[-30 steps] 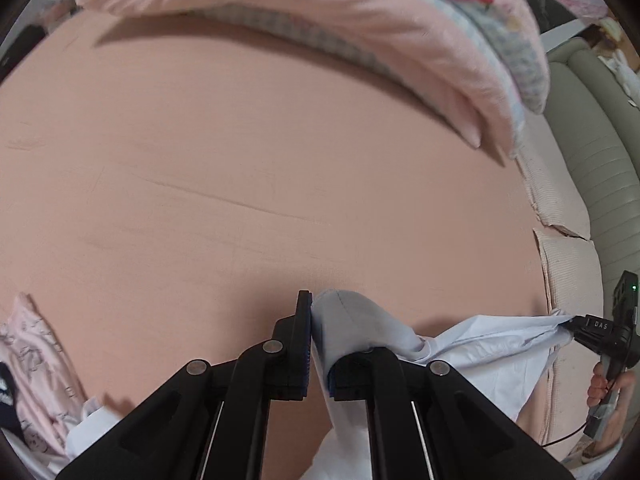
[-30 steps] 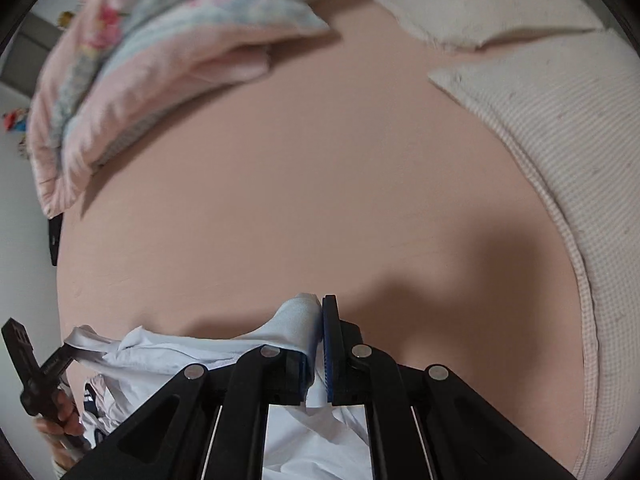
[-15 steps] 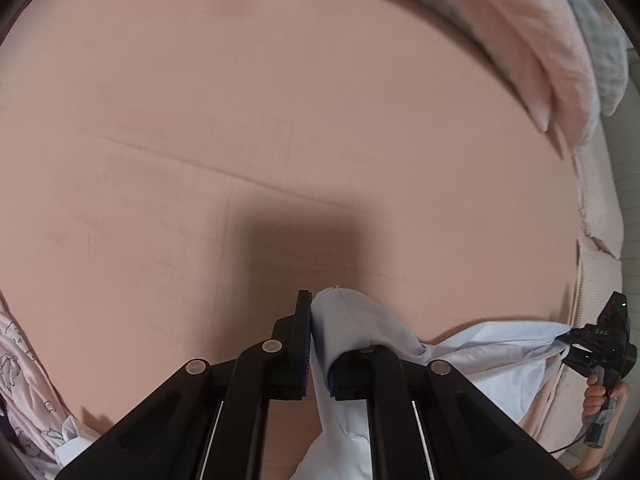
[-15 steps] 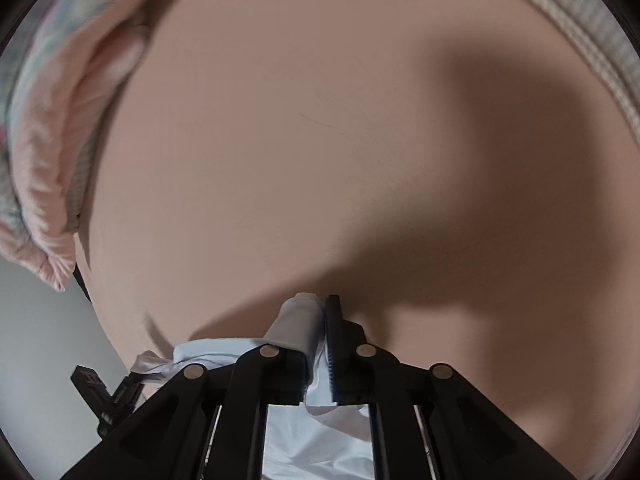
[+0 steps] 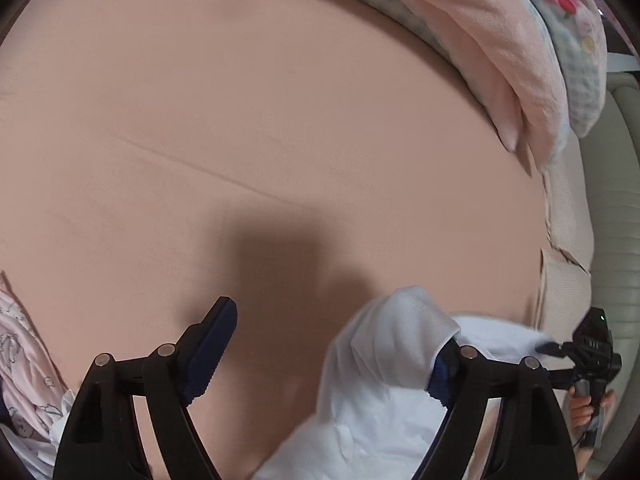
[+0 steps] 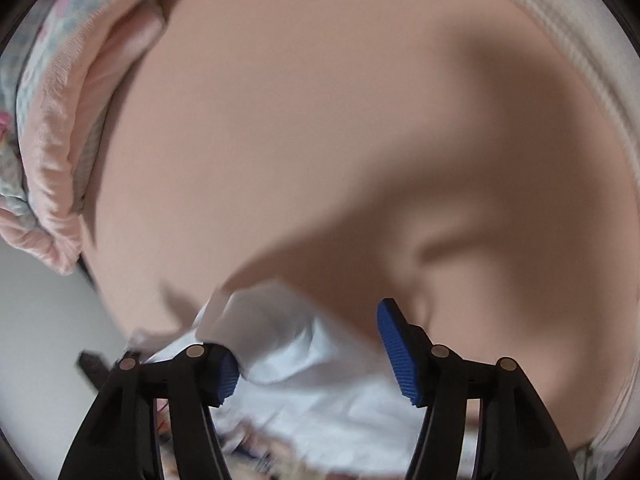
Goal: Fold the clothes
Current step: 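Lift the light blue shirt with both grippers and open them to drop it, then move both open grippers back from the shirt lying flat on the bed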
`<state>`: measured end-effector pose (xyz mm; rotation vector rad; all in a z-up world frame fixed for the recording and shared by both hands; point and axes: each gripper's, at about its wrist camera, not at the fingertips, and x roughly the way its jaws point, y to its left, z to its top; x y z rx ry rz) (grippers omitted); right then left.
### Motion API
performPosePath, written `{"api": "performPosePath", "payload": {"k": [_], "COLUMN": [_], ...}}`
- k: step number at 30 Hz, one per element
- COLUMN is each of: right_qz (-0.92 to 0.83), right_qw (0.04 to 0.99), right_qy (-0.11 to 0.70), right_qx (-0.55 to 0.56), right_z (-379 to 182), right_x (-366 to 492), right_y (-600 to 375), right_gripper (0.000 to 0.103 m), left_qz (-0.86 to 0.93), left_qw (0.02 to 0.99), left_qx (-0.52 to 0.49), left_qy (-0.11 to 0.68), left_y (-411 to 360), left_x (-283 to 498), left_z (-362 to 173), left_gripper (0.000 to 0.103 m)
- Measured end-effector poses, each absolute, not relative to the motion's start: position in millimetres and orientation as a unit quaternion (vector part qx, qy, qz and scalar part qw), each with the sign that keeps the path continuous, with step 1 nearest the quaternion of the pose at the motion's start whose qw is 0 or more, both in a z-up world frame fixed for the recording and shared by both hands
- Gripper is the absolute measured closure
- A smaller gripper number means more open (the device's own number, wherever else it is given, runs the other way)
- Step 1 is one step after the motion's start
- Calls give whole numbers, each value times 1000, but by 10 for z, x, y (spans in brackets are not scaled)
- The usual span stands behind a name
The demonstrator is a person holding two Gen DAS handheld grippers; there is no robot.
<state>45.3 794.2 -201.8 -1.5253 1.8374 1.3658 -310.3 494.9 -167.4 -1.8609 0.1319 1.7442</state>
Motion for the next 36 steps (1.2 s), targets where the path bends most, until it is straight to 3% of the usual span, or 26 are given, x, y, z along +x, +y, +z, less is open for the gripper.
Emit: {"api": "performPosePath", "payload": {"k": [3, 6, 11, 22, 29, 36], "right_qz": [487, 505, 544, 701, 768, 817], "right_qw": [201, 189, 192, 195, 180, 178], "right_qy": [655, 654, 636, 401, 336, 294], "right_qx": [-542, -531, -513, -556, -514, -462], "right_z": [-1931, -1867, -1788, -1314, -1044, -821], "right_x": [508, 484, 489, 570, 818, 1114], "right_y": [7907, 7886, 7807, 7155, 6492, 5760], "right_gripper": [32, 29, 29, 29, 29, 29], "left_qz": [596, 593, 641, 724, 740, 761], "left_qw": [273, 296, 308, 375, 390, 382], "left_qx": [-755, -747, -702, -559, -525, -480], "left_qy": [13, -43, -34, 149, 156, 212], "left_y": [4866, 4783, 4717, 4303, 3864, 3542], "left_x": [-3072, -3040, -2915, -2057, -1518, -871], "left_z": [-1817, -1784, -1530, -969, -716, -685], "left_gripper": [21, 21, 21, 21, 21, 21]}}
